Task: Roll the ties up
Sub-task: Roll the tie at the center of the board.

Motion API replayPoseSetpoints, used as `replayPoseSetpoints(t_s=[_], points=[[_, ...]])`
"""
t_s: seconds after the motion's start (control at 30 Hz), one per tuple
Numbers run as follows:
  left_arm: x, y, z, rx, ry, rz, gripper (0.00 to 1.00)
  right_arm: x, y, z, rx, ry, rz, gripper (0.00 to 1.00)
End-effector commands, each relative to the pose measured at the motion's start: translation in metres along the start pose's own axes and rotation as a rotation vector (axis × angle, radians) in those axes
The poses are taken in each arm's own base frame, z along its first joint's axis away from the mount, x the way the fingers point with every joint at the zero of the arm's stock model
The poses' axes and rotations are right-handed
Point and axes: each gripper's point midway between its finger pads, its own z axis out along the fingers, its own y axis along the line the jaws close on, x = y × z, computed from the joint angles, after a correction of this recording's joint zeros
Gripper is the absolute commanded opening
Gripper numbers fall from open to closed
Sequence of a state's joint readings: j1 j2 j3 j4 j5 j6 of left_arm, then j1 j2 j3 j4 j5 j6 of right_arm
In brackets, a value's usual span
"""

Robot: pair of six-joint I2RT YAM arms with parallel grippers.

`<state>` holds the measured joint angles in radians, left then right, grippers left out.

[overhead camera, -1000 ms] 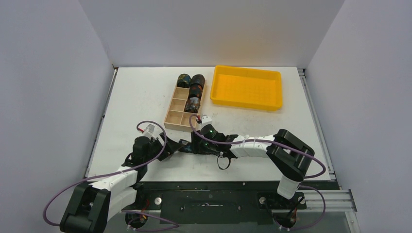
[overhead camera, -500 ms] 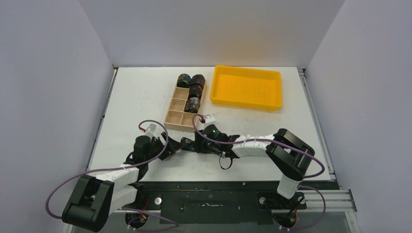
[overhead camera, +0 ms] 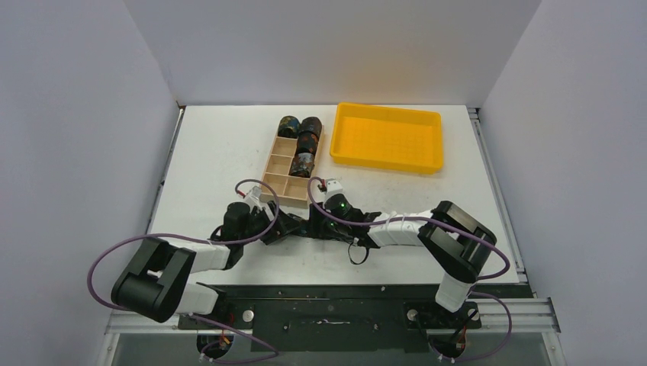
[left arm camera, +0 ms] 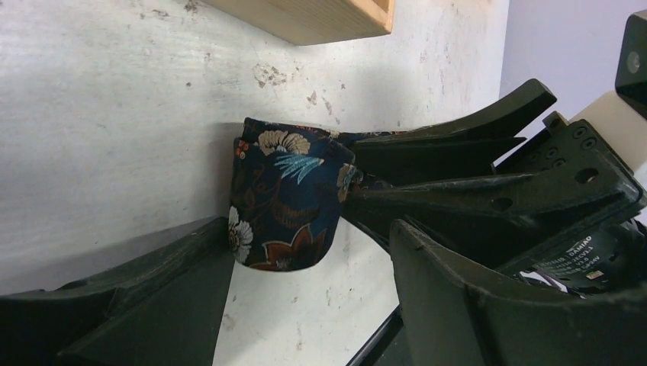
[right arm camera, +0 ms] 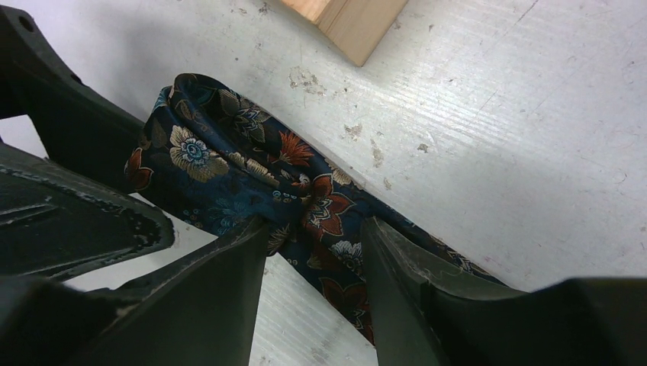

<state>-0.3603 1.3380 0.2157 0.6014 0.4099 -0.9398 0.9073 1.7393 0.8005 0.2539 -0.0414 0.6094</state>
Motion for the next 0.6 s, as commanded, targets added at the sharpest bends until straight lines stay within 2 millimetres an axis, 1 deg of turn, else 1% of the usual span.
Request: replayPoseSetpoints(t_s=[0.0,0.13,0.27,0.37,0.5,0.57], points=[[-0.012,-0.012,0.010,0.031,-0.024,0.041,0.70,0.020,-0.021,-0.005,0.049,0.065,-0.013,0.49],[-0.016,-0.002,0.008,-0.006,-0.050,0.038,0.68,0.020,-0.022,-0.005,0.049,0.064,-0.015,0.48],[-0.018,-0.002,0.009,-0.007,-0.049,0.061,0.65,0.021,-0.020,-0.005,0.040,0.065,-0.013,0.47],[-0.018,-0.006,0.012,0.021,-0.039,0.072,0.56,0.021,-0.020,-0.004,0.036,0.067,-0.011,0.47],[-0.016,-0.011,0.016,0.060,-0.022,0.075,0.39,0.018,-0.016,-0.005,0.024,0.065,-0.011,0.47],[-0.014,-0.014,0.017,0.074,-0.017,0.086,0.29,0.017,-0.013,-0.006,0.018,0.062,-0.011,0.47]])
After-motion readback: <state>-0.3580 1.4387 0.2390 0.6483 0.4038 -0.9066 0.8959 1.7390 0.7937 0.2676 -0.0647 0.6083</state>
